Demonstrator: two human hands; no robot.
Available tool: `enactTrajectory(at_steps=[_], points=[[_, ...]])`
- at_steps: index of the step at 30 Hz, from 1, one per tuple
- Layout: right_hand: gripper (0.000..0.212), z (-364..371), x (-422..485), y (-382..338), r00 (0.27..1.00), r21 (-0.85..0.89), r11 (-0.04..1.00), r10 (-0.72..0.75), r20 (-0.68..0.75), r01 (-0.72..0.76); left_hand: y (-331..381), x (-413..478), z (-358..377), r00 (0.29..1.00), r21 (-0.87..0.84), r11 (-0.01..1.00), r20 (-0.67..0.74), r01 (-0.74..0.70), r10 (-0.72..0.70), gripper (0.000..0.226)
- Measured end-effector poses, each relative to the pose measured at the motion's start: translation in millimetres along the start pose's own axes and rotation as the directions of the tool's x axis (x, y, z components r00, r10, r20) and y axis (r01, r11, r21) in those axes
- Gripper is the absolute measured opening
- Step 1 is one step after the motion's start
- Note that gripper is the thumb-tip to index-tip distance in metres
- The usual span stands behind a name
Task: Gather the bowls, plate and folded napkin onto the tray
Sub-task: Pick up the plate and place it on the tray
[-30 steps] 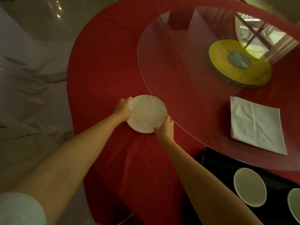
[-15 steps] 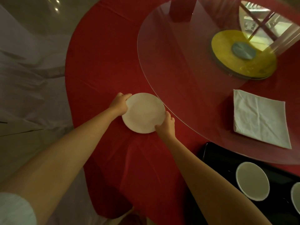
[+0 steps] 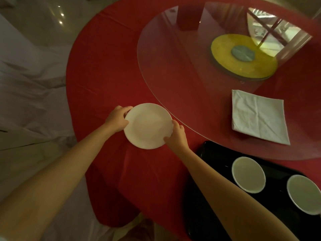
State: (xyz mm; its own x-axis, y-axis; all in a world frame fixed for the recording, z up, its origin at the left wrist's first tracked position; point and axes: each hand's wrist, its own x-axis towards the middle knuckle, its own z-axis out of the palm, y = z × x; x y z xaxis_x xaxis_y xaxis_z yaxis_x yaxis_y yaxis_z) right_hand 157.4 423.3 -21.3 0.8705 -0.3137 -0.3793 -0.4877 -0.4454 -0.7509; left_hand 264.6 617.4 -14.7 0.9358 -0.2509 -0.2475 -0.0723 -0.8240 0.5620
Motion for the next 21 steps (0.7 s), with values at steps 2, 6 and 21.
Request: enactTrajectory(at_steps=[2, 6, 21], points=[[0.071, -15.2, -13.3, 5.3, 1.000, -0.003, 1.000, -0.019, 0.001, 0.019, 12.6, -14.9, 2.6, 1.000, 0.013, 0.999, 0.010, -0.029, 0.029, 0.060], [0.069, -51.7, -47.6, 18.2, 0.999, 0.000, 0.999, -0.045, -0.011, 0.045, 44.6, -45.5, 7.9, 0.998, 0.027, 0.998, 0.025, -0.055, 0.055, 0.061], [0.070, -170.0, -189.0, 130.1, 0.993, -0.011, 0.994, -0.109, -0.039, 0.109, 144.8, -178.9, 80.9, 0.960, -0.098, 0.991, 0.257, -0.092, 0.115, 0.078]])
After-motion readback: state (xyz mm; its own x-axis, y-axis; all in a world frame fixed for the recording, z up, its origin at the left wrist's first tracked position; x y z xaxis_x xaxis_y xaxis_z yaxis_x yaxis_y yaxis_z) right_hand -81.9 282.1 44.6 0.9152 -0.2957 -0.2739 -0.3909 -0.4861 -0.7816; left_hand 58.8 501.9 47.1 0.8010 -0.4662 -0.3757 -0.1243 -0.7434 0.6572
